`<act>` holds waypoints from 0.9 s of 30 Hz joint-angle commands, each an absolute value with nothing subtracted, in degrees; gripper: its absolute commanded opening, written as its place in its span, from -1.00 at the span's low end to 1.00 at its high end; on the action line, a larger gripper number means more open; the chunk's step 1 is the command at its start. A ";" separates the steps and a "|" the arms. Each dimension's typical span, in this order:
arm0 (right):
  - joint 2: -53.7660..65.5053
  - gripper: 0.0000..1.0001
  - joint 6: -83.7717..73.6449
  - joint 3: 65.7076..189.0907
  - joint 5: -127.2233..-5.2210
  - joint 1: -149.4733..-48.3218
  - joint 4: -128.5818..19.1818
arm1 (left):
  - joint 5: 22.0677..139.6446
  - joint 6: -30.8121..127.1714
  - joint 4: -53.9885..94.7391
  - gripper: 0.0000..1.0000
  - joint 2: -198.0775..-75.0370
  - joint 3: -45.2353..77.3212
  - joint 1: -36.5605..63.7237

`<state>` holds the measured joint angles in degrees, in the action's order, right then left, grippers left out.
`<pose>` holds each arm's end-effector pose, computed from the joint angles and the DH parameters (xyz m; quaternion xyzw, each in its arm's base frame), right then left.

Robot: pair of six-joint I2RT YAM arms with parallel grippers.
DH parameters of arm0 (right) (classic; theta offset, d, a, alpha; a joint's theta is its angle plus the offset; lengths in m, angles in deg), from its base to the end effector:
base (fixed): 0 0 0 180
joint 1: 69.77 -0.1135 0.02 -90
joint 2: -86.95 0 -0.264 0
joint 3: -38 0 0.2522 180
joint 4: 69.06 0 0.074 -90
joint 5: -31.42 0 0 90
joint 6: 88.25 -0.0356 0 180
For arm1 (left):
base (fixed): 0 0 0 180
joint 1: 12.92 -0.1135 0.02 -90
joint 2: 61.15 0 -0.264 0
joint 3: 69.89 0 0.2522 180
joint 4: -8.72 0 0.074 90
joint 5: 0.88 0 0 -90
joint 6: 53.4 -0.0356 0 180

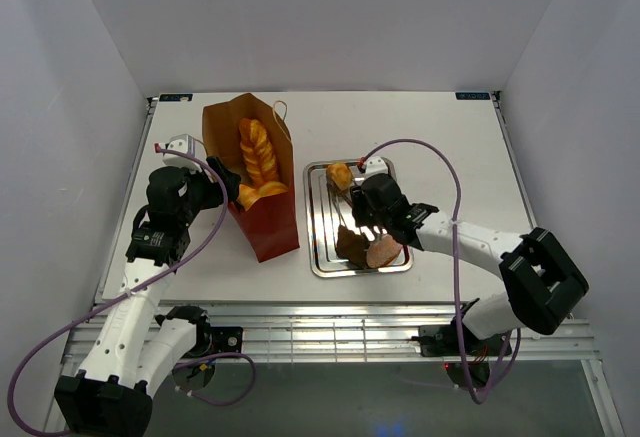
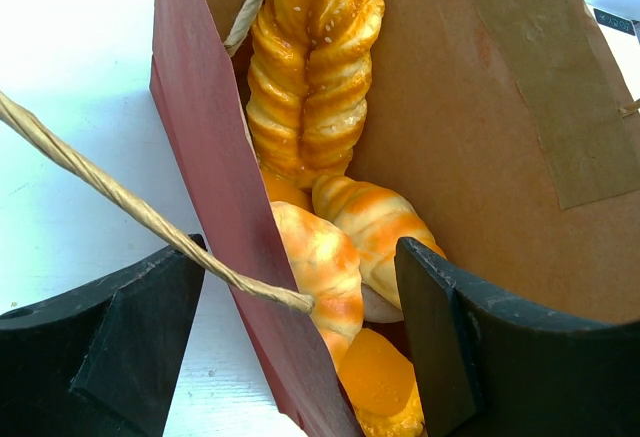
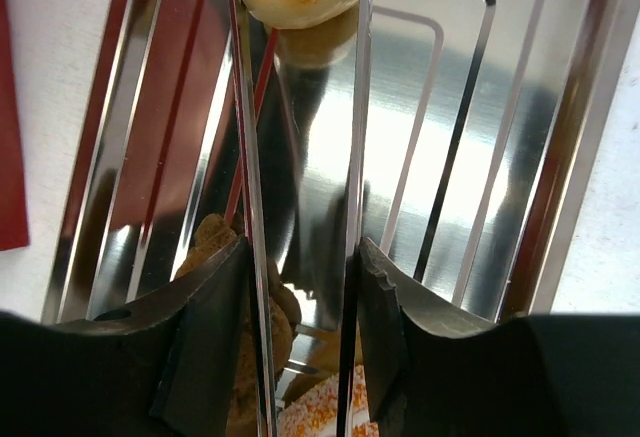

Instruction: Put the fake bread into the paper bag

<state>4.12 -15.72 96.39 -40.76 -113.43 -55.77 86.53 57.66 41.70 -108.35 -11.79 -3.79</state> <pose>0.2260 0.2006 0.2051 -0.1345 0.8793 0.1016 0.4454 0.1871 -0.0317 0.3137 -0.0736 0.8260 -0.1635 0.5343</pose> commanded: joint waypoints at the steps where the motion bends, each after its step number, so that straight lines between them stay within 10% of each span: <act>1: 8.55 -0.18 -15.65 100.36 -39.33 -113.36 -55.74 | 86.22 57.69 41.81 0.72 -108.17 -12.36 -3.60; 27: 35.89 -0.35 -14.33 106.34 -54.27 -113.54 -44.13 | 87.62 57.78 42.08 0.73 -108.35 -12.36 -3.34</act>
